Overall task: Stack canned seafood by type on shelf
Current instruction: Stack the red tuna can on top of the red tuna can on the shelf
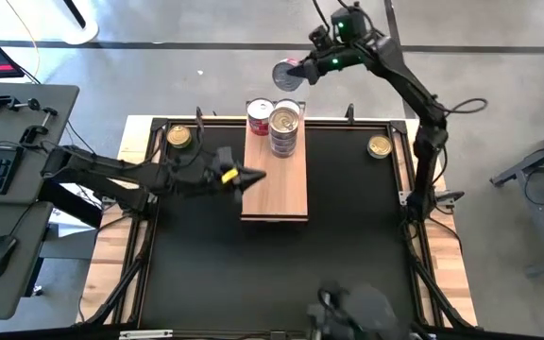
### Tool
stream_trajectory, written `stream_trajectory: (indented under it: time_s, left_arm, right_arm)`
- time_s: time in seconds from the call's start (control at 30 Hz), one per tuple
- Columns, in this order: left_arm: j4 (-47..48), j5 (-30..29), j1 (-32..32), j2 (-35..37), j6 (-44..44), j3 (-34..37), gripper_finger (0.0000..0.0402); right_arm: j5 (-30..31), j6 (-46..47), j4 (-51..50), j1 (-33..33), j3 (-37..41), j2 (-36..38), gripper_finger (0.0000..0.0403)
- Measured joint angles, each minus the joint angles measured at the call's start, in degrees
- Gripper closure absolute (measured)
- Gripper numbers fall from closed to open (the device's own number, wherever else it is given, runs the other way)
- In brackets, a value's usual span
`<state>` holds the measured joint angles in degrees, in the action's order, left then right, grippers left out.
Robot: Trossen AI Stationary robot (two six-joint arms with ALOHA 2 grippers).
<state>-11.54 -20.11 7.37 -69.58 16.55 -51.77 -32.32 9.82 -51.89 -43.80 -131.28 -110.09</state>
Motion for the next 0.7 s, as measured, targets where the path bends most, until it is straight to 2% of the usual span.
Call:
stream_trajectory:
  time_s: [0.13,0.23,0.47,0.7]
  left_arm:
    - [-0.4,0.1,-4.2,0.0,4.7,0.0,0.0402]
    - [-0.4,0.1,-6.3,0.0,7.3,0.0,0.0402]
    - [-0.4,0.1,-9.8,0.0,8.3,0.0,0.0402]
    - [-0.2,0.2,-10.2,0.0,6.4,0.0,0.0402]
  right_arm:
    - [-9.4,-2.1,5.7,-1.3,0.0,-4.6,0.0285]
    - [-14.6,-0.3,11.0,-1.6,0.0,-7.9,0.0285]
    - [-22.4,6.0,19.2,-1.6,0.0,-13.7,0.0285]
    - [-25.1,8.2,18.1,-1.6,-0.1,-14.8,0.0285]
